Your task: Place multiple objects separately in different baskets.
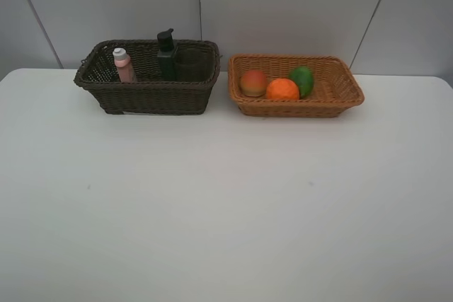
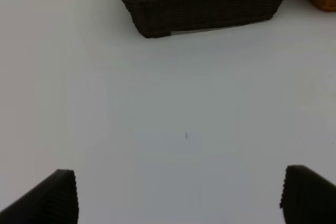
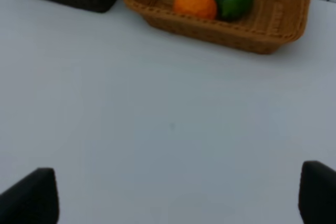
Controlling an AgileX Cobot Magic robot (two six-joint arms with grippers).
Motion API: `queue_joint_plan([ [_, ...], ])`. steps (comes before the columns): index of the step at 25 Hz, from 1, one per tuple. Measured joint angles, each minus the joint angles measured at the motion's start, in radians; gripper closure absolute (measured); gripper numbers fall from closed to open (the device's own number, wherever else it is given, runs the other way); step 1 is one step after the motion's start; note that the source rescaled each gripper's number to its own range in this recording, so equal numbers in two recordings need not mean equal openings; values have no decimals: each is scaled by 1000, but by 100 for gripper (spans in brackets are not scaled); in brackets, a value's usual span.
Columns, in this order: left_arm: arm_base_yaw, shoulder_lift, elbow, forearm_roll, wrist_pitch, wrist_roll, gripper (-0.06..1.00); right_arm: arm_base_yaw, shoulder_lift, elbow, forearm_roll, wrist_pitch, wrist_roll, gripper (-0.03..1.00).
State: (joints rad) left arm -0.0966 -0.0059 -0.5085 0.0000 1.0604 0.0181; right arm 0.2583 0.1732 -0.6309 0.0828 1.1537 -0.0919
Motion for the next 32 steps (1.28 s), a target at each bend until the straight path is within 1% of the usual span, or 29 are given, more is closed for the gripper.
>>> queue_joint_plan([
  [7,0,0,0,0,0,0,-6,0,-4,74,-2,-37,-5,0],
  [11,0,0,0,0,0,0,-6,0,-90,98,-12,-72,-5,0],
  [14,0,0,0,0,0,0,-6,0,-167,100,-18,-78,-5,0],
  [16,0,0,0,0,0,0,-6,-12,-177,100,-18,-79,-5,0],
  [17,0,0,0,0,0,0,-6,-30,-177,100,-18,-80,-5,0],
  [18,0,0,0,0,0,0,-6,-79,-177,100,-16,-82,-5,0],
  [20,0,0,0,0,0,0,-6,-140,-177,100,-8,-82,-5,0],
  [23,0,0,0,0,0,0,-6,-202,-177,100,15,-85,-5,0],
  [25,0,0,0,0,0,0,-6,-215,-177,100,18,-85,-5,0],
  [32,0,0,0,0,0,0,-6,-216,-177,100,18,-85,-5,0],
])
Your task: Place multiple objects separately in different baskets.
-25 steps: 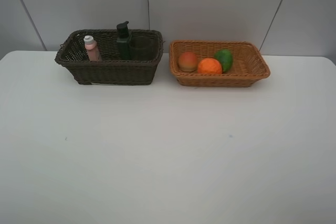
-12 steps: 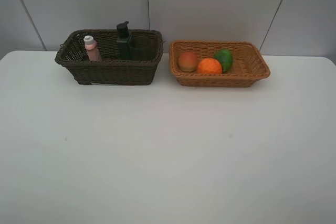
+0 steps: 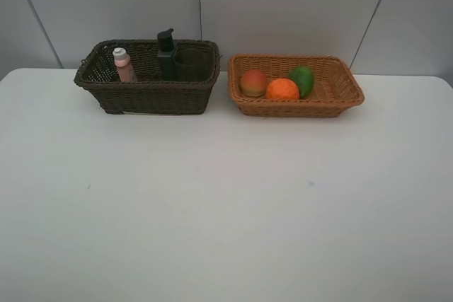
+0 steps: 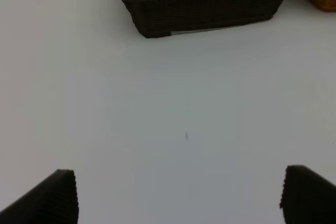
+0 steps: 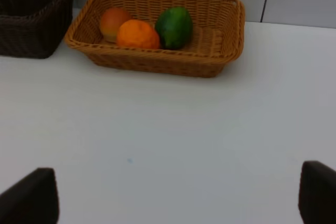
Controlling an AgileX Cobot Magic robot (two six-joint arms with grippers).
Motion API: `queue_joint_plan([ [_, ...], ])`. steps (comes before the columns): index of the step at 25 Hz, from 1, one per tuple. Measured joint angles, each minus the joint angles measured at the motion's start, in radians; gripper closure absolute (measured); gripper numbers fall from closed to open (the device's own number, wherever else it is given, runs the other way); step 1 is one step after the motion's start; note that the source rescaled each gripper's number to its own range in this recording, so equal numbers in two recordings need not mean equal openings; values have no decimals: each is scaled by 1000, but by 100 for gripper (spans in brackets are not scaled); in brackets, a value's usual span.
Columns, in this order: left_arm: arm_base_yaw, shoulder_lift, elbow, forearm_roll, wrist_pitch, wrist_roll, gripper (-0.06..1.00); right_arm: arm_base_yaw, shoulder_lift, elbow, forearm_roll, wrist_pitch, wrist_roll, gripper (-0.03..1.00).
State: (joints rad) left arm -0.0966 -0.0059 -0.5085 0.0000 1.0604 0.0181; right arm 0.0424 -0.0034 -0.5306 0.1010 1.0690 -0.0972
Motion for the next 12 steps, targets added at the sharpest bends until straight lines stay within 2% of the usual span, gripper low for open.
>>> queue_joint_plan([
  [12,0,0,0,0,0,0,-6,0,0,0,0,0,0,0],
])
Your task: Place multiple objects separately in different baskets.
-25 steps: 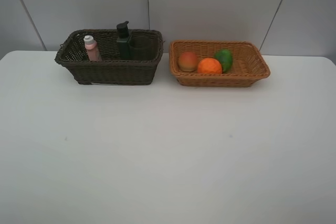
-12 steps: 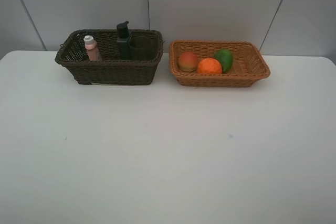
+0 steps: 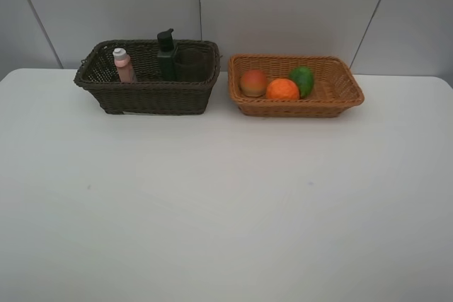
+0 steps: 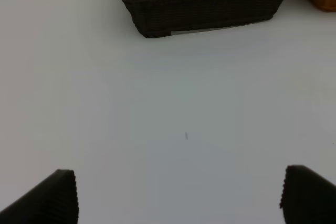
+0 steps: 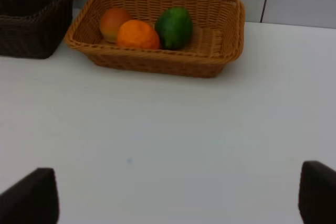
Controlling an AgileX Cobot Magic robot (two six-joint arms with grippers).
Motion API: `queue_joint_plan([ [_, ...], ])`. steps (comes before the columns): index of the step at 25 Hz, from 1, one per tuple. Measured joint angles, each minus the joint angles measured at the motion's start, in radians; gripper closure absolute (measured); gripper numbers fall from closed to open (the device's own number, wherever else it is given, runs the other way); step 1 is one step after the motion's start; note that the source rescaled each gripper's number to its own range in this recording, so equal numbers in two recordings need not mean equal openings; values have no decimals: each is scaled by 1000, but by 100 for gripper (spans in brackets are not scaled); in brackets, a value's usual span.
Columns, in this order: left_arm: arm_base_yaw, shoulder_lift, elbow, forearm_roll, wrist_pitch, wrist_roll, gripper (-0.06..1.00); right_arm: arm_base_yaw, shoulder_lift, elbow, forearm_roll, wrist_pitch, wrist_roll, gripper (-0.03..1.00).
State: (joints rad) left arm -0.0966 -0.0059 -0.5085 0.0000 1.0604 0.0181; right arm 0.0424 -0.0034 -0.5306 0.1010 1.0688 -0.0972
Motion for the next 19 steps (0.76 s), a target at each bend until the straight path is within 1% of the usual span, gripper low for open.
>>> queue_joint_plan([
  [19,0,0,0,0,0,0,-6,0,0,0,3,0,0,0],
])
